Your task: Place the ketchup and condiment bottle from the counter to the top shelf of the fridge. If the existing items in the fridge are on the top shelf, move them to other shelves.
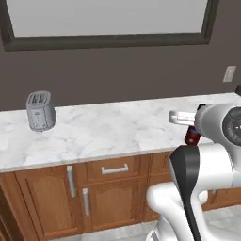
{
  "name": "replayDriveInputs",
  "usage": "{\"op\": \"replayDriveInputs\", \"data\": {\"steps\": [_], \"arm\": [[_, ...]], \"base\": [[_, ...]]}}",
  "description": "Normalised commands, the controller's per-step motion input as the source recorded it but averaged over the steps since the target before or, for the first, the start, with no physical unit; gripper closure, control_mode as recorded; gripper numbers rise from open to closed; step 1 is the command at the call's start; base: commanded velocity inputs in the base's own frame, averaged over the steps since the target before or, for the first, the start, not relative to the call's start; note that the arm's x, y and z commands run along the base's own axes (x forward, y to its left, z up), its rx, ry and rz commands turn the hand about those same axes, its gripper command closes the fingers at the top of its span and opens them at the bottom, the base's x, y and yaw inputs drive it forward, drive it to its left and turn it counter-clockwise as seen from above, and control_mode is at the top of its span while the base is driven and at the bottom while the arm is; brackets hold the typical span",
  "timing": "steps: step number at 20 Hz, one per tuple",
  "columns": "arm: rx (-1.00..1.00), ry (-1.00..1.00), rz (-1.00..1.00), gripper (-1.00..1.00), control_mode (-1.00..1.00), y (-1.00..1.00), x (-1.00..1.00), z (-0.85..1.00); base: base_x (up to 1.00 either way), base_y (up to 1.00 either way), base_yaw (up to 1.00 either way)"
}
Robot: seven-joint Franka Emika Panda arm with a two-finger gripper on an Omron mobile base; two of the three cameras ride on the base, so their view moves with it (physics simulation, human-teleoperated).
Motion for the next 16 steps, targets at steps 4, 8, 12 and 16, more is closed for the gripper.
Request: {"op": "replayDriveInputs", "data": {"steps": [4, 8, 12, 16], "arm": [[0.00, 0.00, 0.00, 1.00, 1.00, 0.00, 0.00, 0.00], [0.00, 0.00, 0.00, 1.00, 1.00, 0.00, 0.00, 0.00], [0.00, 0.00, 0.00, 1.00, 1.00, 0.00, 0.00, 0.00], [0.00, 0.00, 0.00, 1.00, 1.00, 0.00, 0.00, 0.00]], "base": [[0.00, -0.67, -0.79], [0.00, -0.70, -0.78], [0.00, -0.71, -0.77], [0.00, -0.80, -0.75]]}}
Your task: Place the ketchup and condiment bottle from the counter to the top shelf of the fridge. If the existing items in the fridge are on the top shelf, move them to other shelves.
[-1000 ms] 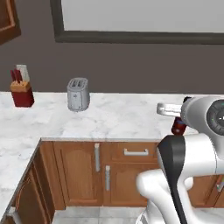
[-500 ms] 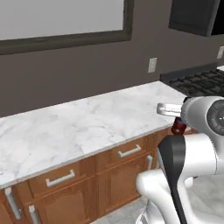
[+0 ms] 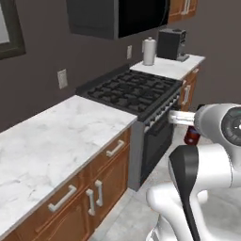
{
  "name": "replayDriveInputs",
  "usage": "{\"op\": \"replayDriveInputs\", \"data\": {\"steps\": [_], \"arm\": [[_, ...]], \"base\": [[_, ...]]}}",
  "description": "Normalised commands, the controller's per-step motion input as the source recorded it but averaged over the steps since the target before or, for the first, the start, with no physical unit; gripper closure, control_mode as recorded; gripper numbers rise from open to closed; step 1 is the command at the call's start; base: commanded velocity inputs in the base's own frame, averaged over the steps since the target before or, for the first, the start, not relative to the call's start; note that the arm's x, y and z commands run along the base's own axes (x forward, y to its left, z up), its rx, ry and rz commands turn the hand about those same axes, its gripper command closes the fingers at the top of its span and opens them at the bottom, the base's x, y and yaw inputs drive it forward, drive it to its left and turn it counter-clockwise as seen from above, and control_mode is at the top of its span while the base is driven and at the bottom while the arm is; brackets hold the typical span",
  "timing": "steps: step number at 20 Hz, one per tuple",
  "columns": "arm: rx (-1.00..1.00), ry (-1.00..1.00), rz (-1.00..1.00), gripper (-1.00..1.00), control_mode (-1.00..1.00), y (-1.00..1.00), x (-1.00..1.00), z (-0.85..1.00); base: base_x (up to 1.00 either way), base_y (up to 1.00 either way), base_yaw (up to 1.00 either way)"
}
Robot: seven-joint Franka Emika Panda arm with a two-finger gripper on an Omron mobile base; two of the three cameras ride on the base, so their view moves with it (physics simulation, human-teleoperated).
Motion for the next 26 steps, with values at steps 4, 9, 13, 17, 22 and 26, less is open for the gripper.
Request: {"op": "replayDriveInputs", "data": {"steps": [4, 9, 13, 17, 22, 26], "arm": [[0.00, 0.00, 0.00, 1.00, 1.00, 0.00, 0.00, 0.00], [0.00, 0.00, 0.00, 1.00, 1.00, 0.00, 0.00, 0.00], [0.00, 0.00, 0.00, 1.00, 1.00, 0.00, 0.00, 0.00], [0.00, 0.00, 0.00, 1.00, 1.00, 0.00, 0.00, 0.00], [0.00, 0.00, 0.00, 1.00, 1.00, 0.00, 0.00, 0.00], [0.00, 0.00, 0.00, 1.00, 1.00, 0.00, 0.00, 0.00]], "base": [[0.00, -0.96, -0.70], [0.23, -0.93, -0.62], [0.80, -0.53, -0.46], [1.00, 0.09, -0.23], [1.00, 0.35, -0.23], [1.00, 0.17, -0.18]]}}
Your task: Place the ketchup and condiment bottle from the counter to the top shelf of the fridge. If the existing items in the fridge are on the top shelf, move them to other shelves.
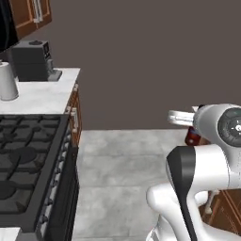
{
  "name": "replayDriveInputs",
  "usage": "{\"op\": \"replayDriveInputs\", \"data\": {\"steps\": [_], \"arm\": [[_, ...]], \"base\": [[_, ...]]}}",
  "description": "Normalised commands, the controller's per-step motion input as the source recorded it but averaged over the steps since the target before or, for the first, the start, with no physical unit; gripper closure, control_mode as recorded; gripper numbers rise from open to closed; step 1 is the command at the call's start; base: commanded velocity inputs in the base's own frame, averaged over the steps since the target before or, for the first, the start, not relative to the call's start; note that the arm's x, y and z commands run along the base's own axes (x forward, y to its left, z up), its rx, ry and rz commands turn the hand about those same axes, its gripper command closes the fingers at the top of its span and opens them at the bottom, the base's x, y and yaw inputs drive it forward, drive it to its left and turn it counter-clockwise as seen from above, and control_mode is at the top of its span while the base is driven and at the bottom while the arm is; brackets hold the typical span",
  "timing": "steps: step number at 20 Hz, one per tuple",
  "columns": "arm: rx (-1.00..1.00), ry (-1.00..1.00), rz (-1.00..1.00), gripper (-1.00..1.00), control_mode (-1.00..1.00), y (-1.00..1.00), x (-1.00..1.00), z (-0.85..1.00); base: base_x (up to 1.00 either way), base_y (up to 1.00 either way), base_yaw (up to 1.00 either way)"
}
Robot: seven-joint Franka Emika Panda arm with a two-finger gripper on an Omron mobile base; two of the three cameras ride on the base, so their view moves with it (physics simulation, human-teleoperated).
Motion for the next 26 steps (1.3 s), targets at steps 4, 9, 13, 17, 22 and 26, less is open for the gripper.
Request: {"op": "replayDriveInputs", "data": {"steps": [4, 9, 13, 17, 22, 26], "arm": [[0.00, 0.00, 0.00, 1.00, 1.00, 0.00, 0.00, 0.00], [0.00, 0.00, 0.00, 1.00, 1.00, 0.00, 0.00, 0.00], [0.00, 0.00, 0.00, 1.00, 1.00, 0.00, 0.00, 0.00], [0.00, 0.00, 0.00, 1.00, 1.00, 0.00, 0.00, 0.00], [0.00, 0.00, 0.00, 1.00, 1.00, 0.00, 0.00, 0.00], [0.00, 0.00, 0.00, 1.00, 1.00, 0.00, 0.00, 0.00]], "base": [[1.00, 0.00, -0.10], [1.00, -0.06, -0.03], [1.00, -0.14, -0.05], [1.00, -0.11, -0.08], [1.00, -0.08, -0.18], [1.00, -0.02, -0.32]]}}
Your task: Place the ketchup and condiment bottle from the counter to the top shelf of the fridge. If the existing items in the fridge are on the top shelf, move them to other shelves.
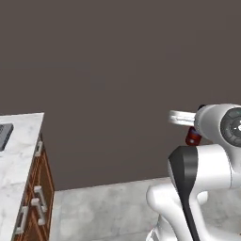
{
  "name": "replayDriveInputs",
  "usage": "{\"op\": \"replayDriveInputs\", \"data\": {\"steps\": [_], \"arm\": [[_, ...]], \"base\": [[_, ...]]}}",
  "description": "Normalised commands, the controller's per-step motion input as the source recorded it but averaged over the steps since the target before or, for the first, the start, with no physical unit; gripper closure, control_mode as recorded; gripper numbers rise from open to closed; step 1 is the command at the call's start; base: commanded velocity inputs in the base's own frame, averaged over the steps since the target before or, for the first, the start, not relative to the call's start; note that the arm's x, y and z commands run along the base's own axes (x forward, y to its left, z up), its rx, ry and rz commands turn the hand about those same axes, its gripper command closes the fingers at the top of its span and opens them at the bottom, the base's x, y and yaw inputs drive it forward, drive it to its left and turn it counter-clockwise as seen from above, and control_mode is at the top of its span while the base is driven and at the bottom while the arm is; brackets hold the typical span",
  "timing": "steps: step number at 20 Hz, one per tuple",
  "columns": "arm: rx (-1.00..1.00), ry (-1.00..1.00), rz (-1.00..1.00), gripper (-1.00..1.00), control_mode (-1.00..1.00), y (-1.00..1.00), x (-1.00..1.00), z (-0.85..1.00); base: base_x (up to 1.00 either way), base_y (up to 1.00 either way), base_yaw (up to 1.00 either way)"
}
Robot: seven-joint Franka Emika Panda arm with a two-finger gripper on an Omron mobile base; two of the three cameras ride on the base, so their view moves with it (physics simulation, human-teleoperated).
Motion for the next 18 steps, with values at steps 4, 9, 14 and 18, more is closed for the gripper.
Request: {"op": "replayDriveInputs", "data": {"steps": [4, 9, 14, 18], "arm": [[0.00, 0.00, 0.00, 1.00, 1.00, 0.00, 0.00, 0.00], [0.00, 0.00, 0.00, 1.00, 1.00, 0.00, 0.00, 0.00], [0.00, 0.00, 0.00, 1.00, 1.00, 0.00, 0.00, 0.00], [0.00, 0.00, 0.00, 1.00, 1.00, 0.00, 0.00, 0.00]], "base": [[0.99, 0.00, -0.43], [0.59, -0.03, -0.56], [0.49, -0.04, -0.61], [0.63, -0.03, -0.58]]}}
